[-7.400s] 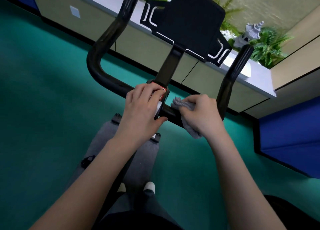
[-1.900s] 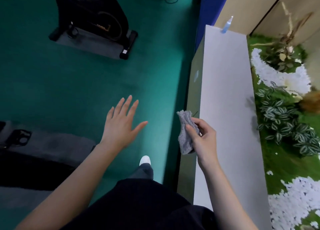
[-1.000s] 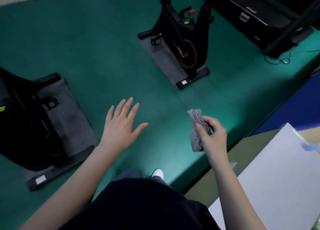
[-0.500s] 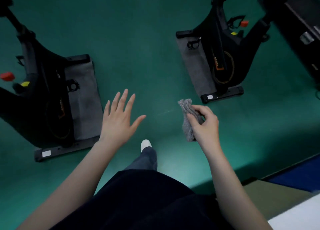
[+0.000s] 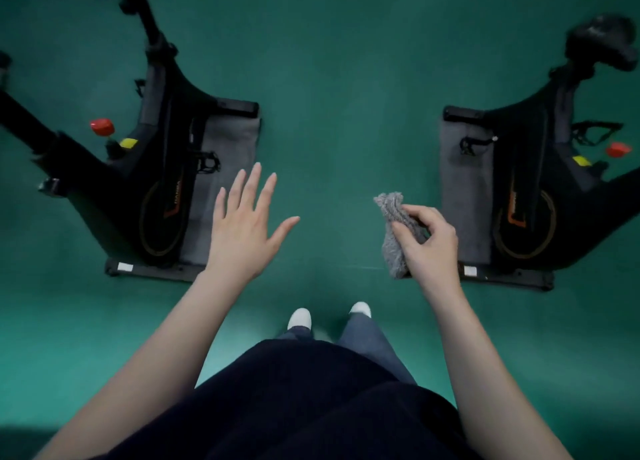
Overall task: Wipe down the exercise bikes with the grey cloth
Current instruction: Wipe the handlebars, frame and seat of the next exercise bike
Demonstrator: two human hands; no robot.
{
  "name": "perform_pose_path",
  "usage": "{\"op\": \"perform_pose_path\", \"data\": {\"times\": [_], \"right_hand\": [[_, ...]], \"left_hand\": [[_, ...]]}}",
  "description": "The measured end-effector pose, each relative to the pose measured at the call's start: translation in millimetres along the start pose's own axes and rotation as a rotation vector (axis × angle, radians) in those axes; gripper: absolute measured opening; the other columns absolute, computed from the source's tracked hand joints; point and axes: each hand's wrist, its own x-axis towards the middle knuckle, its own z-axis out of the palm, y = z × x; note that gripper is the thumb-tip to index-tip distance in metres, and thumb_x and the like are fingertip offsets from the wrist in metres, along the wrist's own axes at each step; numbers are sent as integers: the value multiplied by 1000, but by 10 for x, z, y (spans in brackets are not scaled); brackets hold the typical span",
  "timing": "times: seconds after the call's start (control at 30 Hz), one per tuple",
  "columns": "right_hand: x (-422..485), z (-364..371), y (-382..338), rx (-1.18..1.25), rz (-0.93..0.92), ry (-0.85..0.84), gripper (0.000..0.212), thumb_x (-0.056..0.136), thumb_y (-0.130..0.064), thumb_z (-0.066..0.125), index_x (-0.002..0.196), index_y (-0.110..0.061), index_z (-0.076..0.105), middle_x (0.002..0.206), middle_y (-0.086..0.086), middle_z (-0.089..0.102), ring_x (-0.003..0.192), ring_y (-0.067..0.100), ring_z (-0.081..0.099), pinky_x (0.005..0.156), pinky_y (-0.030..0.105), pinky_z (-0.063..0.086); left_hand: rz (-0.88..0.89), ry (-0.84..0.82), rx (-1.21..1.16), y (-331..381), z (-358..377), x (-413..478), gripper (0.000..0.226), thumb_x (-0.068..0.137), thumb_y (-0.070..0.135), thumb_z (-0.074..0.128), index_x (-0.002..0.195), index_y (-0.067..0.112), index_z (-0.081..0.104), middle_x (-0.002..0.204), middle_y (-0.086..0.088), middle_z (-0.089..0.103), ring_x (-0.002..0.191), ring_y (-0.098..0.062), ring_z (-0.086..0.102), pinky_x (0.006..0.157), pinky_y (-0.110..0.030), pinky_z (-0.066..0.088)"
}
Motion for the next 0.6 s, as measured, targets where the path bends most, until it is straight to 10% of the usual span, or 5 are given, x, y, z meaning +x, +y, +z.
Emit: {"op": "perform_pose_path", "data": {"times": [0.6], "right_hand": [[2943, -220, -183, 92, -226, -445, 23, 82, -2, 67, 92, -23, 64, 96, 3, 66, 88, 11, 60, 82, 19, 45]], "left_hand": [[-531, 124, 12, 1116, -67, 1453, 76, 88, 66, 21, 148, 19, 21, 156, -3, 21, 145, -22, 10, 117, -45, 8]]}}
